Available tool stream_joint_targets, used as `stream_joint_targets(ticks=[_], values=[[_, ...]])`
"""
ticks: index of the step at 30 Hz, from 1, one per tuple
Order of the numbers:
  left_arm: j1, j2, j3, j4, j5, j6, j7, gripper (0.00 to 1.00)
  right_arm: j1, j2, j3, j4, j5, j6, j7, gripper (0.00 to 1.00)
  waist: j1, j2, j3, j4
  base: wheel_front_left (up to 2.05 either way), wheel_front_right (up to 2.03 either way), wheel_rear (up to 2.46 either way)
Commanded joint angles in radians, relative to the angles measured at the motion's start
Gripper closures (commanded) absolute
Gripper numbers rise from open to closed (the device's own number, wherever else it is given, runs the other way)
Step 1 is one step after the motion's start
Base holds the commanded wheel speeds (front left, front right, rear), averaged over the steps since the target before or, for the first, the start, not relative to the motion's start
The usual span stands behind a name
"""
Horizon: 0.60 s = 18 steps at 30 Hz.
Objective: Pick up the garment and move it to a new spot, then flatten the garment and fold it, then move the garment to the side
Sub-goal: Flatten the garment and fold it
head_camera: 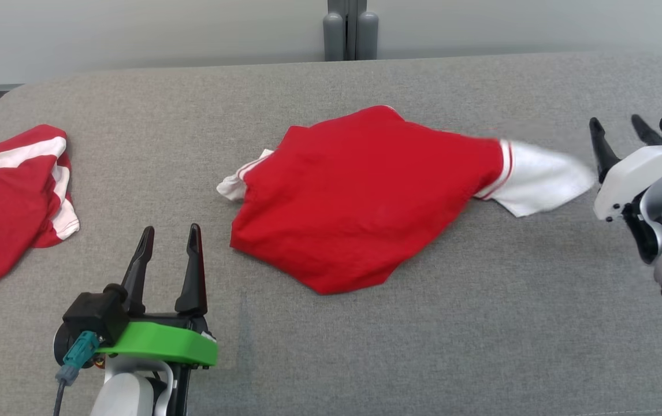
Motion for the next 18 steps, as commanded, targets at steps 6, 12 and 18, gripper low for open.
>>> stream_joint_targets(ticks=[6, 12, 18], values=[[0.023, 0.003, 0.009, 0.003, 0.005, -0.004, 0.000, 0.00, 0.110, -0.014, -0.174, -0.143, -0.217, -0.001, -0.005, 0.00, 0.0000, -0.0001, -0.019, -0.007, 0.00, 0.00, 0.00], [0.035, 0.003, 0.021, 0.000, 0.008, -0.005, 0.000, 0.00, 0.348, 0.072, -0.391, -0.518, -0.439, -0.001, -0.005, 0.00, 0.0000, -0.0001, -0.036, -0.012, 0.00, 0.00, 0.00], [0.042, 0.003, 0.039, -0.005, 0.011, -0.006, 0.000, 0.00, 0.550, 0.208, -0.475, -0.739, -0.546, -0.001, 0.034, 0.00, 0.0000, -0.0001, -0.043, -0.017, 0.00, 0.00, 0.00]])
